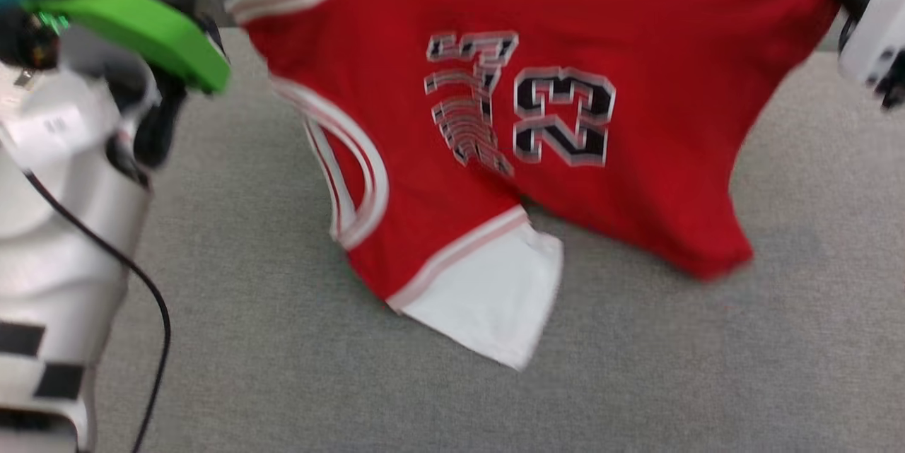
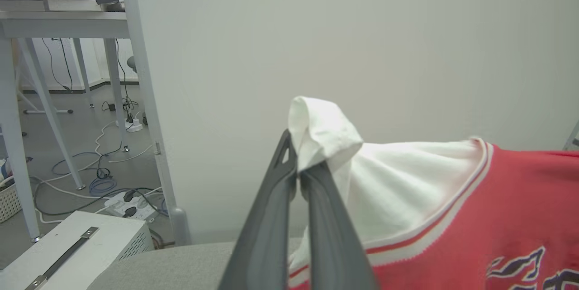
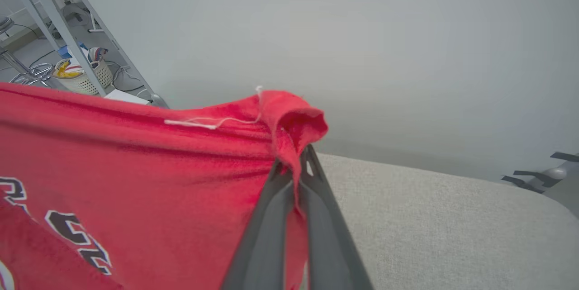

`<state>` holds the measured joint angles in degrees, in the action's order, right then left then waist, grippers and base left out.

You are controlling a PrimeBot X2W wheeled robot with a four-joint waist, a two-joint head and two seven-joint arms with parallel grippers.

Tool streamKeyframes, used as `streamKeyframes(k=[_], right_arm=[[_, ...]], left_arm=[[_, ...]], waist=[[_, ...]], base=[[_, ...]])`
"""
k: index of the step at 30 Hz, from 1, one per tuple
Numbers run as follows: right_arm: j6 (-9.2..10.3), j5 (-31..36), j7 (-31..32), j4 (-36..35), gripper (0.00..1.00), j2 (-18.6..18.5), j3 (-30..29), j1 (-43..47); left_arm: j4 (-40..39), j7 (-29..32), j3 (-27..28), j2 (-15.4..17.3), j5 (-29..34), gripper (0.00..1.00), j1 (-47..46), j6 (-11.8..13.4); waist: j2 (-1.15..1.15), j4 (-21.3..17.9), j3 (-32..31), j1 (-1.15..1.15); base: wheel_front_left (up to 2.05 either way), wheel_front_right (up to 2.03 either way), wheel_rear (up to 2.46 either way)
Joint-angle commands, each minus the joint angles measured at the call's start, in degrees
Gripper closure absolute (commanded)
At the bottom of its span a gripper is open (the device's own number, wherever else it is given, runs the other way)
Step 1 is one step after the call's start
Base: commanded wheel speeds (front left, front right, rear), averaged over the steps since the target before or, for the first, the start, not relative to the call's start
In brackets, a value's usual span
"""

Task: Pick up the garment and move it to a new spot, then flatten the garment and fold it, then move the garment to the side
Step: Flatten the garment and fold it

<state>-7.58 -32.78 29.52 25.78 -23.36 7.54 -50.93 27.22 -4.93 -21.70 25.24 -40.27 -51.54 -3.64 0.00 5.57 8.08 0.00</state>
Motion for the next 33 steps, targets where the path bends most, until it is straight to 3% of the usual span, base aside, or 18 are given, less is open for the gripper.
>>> streamKeyframes(k=[1, 11, 17, 26, 33], right_arm=[[0.09, 1.47, -1.23, 1.11, 1.00, -0.21, -1.03, -3.59], [0.09, 8.50, -6.38, 6.99, 1.00, 1.28, -3.36, -26.39], [0.09, 11.27, -10.28, 12.84, 1.00, 2.11, -4.41, -36.60], [0.09, 12.29, -16.04, 22.51, 1.00, 5.35, -3.90, -43.23], [0.09, 10.00, -18.74, 27.04, 1.00, 6.78, 0.28, -40.50]], left_arm=[[2.41, 0.42, 0.74, 0.89, 0.94, 1.00, -4.46, -0.09], [14.69, -0.84, 0.71, 2.57, 6.26, 1.00, -30.34, -0.10], [20.60, -2.36, 1.13, 2.24, 6.89, 1.00, -39.81, -0.34], [29.37, -4.54, 1.49, -0.41, 5.08, 1.00, -43.63, -1.62], [34.84, -5.54, 0.96, -2.88, 1.91, 1.00, -40.30, -3.50]], waist=[[0.00, -1.36, 3.20, 0.00], [0.00, -3.70, 14.74, 0.00], [0.00, -4.27, 20.39, 0.00], [0.00, -4.17, 25.72, 0.00], [0.00, -3.67, 26.76, 0.00]], base=[[0.00, 0.00, 0.00], [0.00, 0.00, 0.00], [0.00, 0.00, 0.00], [0.00, 0.00, 0.00], [0.00, 0.00, 0.00]])
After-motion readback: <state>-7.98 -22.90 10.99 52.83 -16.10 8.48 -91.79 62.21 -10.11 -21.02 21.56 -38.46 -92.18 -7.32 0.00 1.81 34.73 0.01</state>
